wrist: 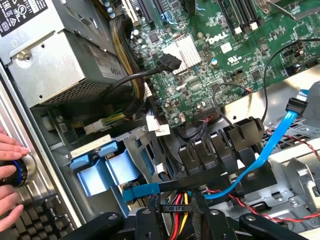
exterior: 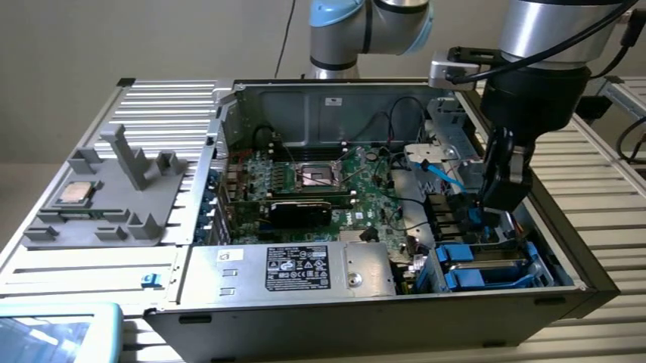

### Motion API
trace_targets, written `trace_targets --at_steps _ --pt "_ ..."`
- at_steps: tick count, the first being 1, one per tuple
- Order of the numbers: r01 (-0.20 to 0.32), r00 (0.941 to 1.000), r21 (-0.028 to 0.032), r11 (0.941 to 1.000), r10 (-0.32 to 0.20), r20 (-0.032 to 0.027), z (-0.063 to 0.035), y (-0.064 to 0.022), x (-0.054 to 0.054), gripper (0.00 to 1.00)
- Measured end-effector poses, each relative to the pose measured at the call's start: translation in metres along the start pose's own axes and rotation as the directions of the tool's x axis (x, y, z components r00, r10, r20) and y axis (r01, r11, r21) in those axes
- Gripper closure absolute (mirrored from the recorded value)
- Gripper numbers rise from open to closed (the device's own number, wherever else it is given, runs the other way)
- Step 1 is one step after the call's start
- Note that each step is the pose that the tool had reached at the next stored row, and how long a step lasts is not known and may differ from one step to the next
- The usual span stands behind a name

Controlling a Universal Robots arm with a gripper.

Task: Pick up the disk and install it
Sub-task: 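Insert the first disk wire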

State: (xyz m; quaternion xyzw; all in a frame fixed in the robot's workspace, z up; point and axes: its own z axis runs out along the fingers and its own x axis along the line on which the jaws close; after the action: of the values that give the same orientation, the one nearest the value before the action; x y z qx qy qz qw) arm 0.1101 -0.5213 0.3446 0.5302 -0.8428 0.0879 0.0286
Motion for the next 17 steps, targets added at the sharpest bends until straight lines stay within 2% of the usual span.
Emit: trace_targets --at_steps 2,3,11,12,13,15,16,17 --pt "0.0 1.0 0.0022 1.0 0.0 -0.0046 0.0006 -0.0004 -0.0003 0.65" --pt "0.0 1.0 0.0025 1.0 0.0 -0.0051 0.0008 -0.0009 -0.0006 0.65" --pt "0.0 1.0 0.0025 1.0 0.0 -0.0051 0.0022 -0.0026 -0.0017 0.65" --pt "0.0 1.0 0.0025 1.0 0.0 -0.0052 0.0022 -0.0026 -0.0017 0.63" --pt "0.0 1.0 0.0025 1.0 0.0 -0.0051 0.0023 -0.0027 -0.0018 0.57" --pt "0.0 1.0 0.0025 1.0 0.0 -0.005 0.0017 -0.0027 -0.0018 0.57" --pt "0.0 1.0 0.0024 1.0 0.0 -0.005 0.0001 -0.0029 -0.0016 0.5" --pt "0.0 1.0 0.0024 1.0 0.0 -0.0049 -0.0029 -0.0034 -0.0012 0.5"
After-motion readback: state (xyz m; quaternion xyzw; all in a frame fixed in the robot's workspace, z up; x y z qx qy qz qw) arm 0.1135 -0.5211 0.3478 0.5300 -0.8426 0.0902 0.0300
